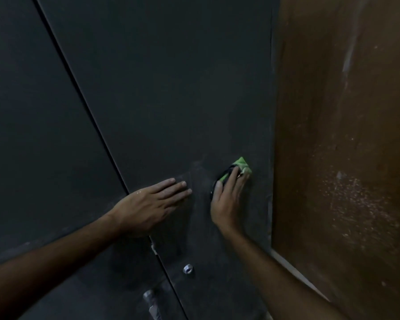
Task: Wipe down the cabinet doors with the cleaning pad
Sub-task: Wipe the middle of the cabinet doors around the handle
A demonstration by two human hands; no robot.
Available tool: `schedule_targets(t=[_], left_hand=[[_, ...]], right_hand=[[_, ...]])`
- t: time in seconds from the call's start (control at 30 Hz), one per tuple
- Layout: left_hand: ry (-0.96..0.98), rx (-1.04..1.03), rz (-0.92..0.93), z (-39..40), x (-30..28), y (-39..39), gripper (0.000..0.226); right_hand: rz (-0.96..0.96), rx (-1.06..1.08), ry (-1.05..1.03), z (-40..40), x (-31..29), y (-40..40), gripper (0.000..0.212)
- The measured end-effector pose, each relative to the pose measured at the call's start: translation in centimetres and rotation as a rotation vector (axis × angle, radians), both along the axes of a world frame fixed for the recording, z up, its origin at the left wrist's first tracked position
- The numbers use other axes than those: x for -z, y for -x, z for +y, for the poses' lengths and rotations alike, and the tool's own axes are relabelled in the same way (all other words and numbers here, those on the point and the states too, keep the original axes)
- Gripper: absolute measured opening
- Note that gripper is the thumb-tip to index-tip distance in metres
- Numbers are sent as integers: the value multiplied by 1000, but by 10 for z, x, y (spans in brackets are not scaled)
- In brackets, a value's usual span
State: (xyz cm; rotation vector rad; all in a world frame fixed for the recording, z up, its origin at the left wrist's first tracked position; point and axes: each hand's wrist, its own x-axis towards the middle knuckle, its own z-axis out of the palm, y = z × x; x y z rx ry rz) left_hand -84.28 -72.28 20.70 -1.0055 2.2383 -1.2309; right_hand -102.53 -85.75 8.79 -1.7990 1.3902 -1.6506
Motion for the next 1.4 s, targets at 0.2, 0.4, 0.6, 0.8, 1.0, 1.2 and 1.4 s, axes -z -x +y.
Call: schedule_targets(t=[0.2,0.4,0.6,0.8,1.0,1.2,1.4], left_hand=[[-25,-56,-32,0,1,0,53],[-53,-30,-40,0,-6,4,56],[-64,15,-3,7,-13,9,55],[-114,112,189,21,-15,13,33],[-64,73,175,57,-4,-2,47],[-57,31,159,76,8,-29,49],[-43,38,93,75,10,-36,50]], right_hand=[[-405,177,-303,-68,-87,20,60],[24,-89,106,25,-12,-19,67],[-358,101,-166,-31,-98,-14,63],[-29,-95,77,21,-17,-27,65],[-306,110,1,9,-89,-55,65],[-194,35,-59,25,-32,-37,63],[-175,31,-7,44,-61,-66,67]])
